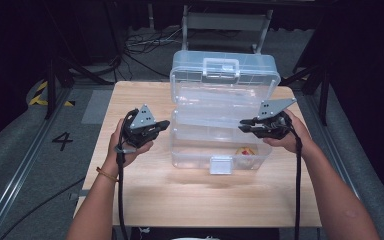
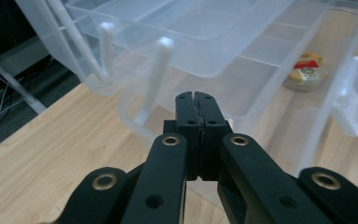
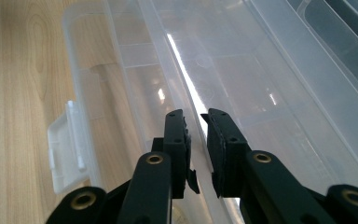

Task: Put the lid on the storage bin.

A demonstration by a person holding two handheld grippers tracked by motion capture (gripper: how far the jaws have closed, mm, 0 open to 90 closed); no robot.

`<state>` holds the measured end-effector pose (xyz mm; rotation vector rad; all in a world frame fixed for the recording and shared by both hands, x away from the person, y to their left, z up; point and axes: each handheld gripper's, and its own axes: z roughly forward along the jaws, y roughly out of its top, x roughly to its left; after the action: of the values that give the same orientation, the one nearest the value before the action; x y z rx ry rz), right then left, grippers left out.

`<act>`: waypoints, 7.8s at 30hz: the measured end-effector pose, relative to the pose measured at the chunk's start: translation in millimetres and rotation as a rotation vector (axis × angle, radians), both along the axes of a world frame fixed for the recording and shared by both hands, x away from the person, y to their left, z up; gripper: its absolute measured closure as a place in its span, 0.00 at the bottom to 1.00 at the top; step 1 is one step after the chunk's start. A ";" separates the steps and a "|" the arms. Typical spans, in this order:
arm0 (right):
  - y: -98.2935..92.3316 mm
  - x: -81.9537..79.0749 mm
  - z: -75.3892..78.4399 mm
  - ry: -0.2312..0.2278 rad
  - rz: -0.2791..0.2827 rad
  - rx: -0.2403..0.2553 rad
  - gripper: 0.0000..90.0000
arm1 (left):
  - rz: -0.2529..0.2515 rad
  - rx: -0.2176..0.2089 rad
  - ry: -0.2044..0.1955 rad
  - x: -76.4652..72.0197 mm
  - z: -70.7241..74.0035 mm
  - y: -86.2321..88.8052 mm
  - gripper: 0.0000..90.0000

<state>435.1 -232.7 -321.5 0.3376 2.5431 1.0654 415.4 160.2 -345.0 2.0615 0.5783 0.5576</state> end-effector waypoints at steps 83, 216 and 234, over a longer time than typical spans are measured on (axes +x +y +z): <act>-61.1 -43.3 -15.5 -0.034 -0.127 0.062 0.91 | -0.038 -0.068 -0.041 34.1 22.3 -12.5 1.00; -90.5 -62.7 -69.1 0.009 -0.273 -0.025 0.70 | -0.033 0.180 0.087 -28.2 -54.7 -2.5 0.94; -85.5 -64.3 -65.1 0.006 -0.261 -0.134 0.39 | 0.014 0.222 0.094 -40.7 -58.3 13.2 0.58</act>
<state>370.8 -318.2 -386.6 0.6158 2.4741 0.7940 374.7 173.4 -403.3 2.3044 0.6083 0.5555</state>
